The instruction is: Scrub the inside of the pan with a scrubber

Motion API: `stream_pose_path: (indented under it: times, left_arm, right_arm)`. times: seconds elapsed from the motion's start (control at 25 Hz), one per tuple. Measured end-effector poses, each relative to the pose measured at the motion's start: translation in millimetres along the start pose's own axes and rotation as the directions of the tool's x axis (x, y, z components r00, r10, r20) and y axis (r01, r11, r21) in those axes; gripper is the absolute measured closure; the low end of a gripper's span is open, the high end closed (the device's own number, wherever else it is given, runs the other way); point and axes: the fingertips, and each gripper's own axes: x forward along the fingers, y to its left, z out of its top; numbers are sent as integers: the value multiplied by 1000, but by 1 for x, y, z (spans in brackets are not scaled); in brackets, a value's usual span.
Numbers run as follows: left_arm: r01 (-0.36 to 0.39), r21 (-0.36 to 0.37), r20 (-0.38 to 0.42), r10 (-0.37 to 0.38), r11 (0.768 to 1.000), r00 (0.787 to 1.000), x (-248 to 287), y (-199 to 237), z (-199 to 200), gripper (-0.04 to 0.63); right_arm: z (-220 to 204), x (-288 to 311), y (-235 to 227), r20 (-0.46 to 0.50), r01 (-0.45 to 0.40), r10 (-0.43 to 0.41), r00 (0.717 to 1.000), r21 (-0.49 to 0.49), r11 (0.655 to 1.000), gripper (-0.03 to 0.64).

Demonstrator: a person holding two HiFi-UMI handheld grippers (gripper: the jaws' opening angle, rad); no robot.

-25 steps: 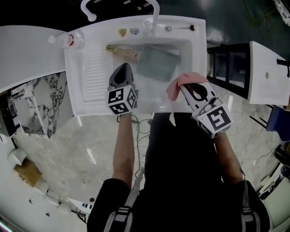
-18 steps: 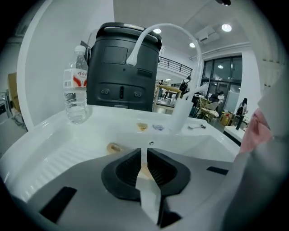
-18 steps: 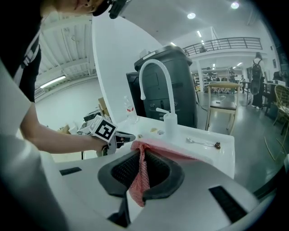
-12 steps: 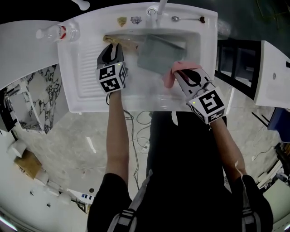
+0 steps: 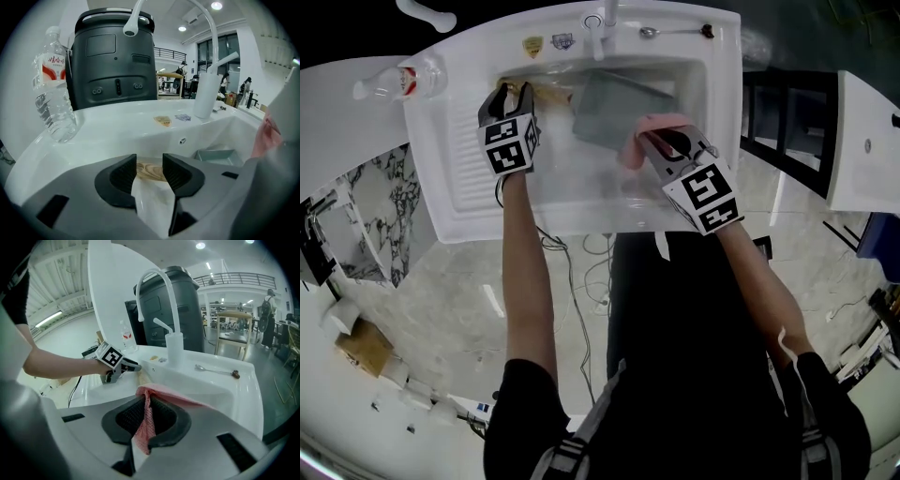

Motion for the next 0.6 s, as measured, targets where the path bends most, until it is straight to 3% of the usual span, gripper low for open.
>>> stream_pose_path:
  times: [0.36, 0.6]
  left_arm:
    - [-7, 59, -57, 10, 998, 998, 12, 6, -6, 413]
    - [-6, 54, -81, 10, 999, 997, 13, 6, -7, 410]
  right_arm:
    - [-18, 27, -8, -54, 16, -15, 998, 20, 1000, 574]
    - [-34, 59, -7, -85, 0, 1, 996, 16, 1000, 574]
